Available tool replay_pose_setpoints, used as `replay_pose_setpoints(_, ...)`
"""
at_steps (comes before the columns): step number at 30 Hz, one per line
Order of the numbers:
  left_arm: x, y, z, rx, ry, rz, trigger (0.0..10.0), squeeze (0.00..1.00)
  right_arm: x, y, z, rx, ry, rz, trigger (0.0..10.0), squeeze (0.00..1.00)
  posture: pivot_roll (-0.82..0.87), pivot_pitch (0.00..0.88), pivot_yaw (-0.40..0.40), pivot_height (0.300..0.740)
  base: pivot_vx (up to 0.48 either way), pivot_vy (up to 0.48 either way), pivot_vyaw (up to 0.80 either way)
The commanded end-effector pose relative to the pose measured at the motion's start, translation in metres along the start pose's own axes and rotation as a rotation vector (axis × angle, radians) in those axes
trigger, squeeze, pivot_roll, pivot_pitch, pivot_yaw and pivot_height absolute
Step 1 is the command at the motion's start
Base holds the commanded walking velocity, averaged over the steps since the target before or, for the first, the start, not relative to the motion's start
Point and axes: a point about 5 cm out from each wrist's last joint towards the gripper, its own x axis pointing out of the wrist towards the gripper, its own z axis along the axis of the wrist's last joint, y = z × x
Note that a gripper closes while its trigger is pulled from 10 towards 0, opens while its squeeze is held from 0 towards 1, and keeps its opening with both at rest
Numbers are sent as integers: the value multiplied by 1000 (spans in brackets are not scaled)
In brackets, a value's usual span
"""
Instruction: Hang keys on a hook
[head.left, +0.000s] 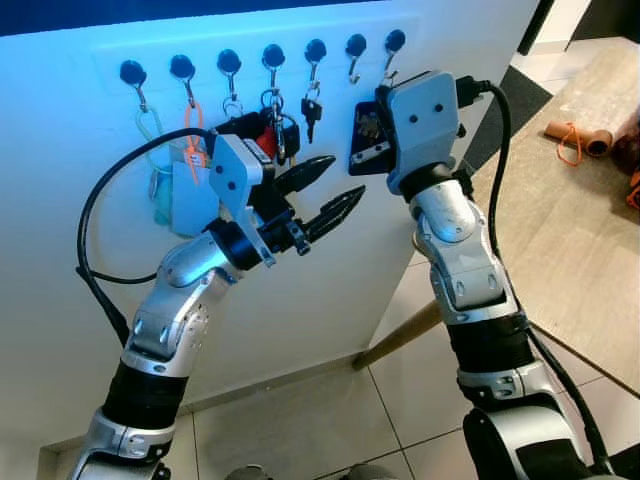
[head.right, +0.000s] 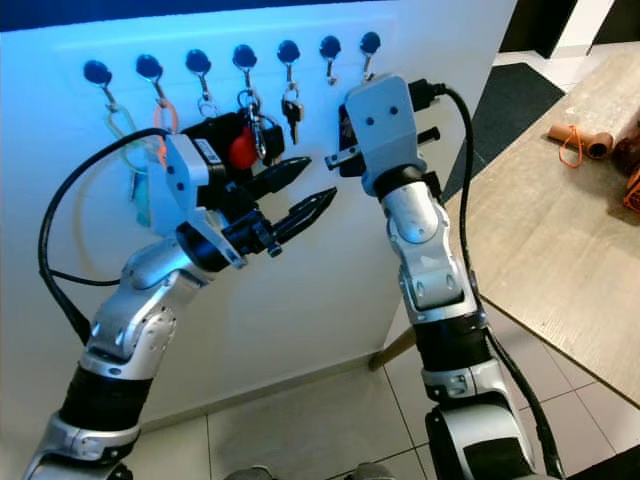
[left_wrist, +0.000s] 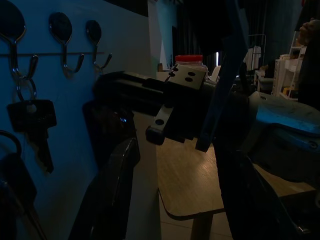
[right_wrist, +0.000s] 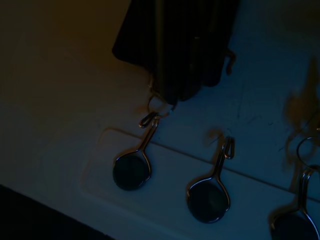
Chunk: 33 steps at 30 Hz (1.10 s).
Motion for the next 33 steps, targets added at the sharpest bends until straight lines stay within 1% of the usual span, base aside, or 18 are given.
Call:
replay_pose_setpoints(1,4,-2,3,18,-9,-21,10000,0,-3,-2,-5,25,25,-5,10000,1000,11,94,-27,740,0,0,0)
replay_pose_setpoints(11,4,-2,3,20,-10,-16,10000,0,-3,-5,-3,18,13,-25,10000,1000,11,96,-29,740,0,0,0)
replay_pose_setpoints(12,4,-2,3,20,-10,-15,10000,0,-3,-5,-2,17,4,-28,10000,843,11,96,-29,740,0,0,0)
replay_pose_setpoints(13,4,-2,3,20,-10,-14,10000,0,-3,-5,-1,16,-2,-30,10000,843,11,96,-29,740,0,0,0)
replay_pose_setpoints(14,3,-2,3,20,-10,-13,10000,0,-3,-5,1,22,-17,-29,10000,0,12,98,-30,740,0,0,0)
replay_pose_setpoints(17,3,-2,3,18,-12,-10,10000,0,-5,-4,4,31,-40,-27,10000,0,13,99,-31,740,0,0,0)
replay_pose_setpoints(20,2,-1,2,16,-9,-6,10000,0,-12,-3,4,35,-50,-30,10000,0,17,104,-38,740,0,0,0)
replay_pose_setpoints(21,1,-1,2,15,-7,-2,10000,0,-18,-1,3,43,-51,-33,10000,0,19,106,-39,740,0,0,0)
replay_pose_setpoints(22,1,-1,2,15,-7,-2,10000,0,-18,-1,3,43,-51,-33,10000,0,19,106,-39,740,0,0,0)
replay_pose_setpoints(23,0,0,1,13,-4,6,10000,0,-27,1,2,57,-57,-33,10000,0,19,109,-40,740,0,0,0)
replay_pose_setpoints(24,-1,0,1,12,-4,9,10000,0,-30,2,3,62,-62,-32,10000,0,19,109,-40,740,0,0,0)
replay_pose_setpoints(25,-2,0,0,3,-2,15,10000,0,-39,9,2,62,-84,5,10000,0,17,111,-39,740,0,0,0)
replay_pose_setpoints(26,-2,0,0,3,-2,15,10000,0,-39,9,2,62,-84,5,10000,0,17,111,-39,740,0,0,0)
replay_pose_setpoints(28,-5,0,-3,-7,3,16,10000,0,-51,16,-5,63,-69,25,10000,0,16,113,-38,740,0,0,0)
replay_pose_setpoints(29,-5,0,-3,-7,3,16,10000,0,-51,16,-5,63,-69,25,10000,0,16,113,-38,740,0,0,0)
replay_pose_setpoints(31,-5,-1,-4,-10,8,14,10000,0,-56,17,-8,66,-60,26,10000,0,16,113,-38,740,0,0,0)
replay_pose_setpoints(32,-7,-2,-6,-11,17,5,10000,0,-62,19,-12,72,-48,27,10000,0,16,113,-38,740,0,0,0)
replay_pose_setpoints(33,-7,-2,-6,-11,17,5,10000,0,-62,19,-12,72,-48,27,10000,0,16,113,-38,740,0,0,0)
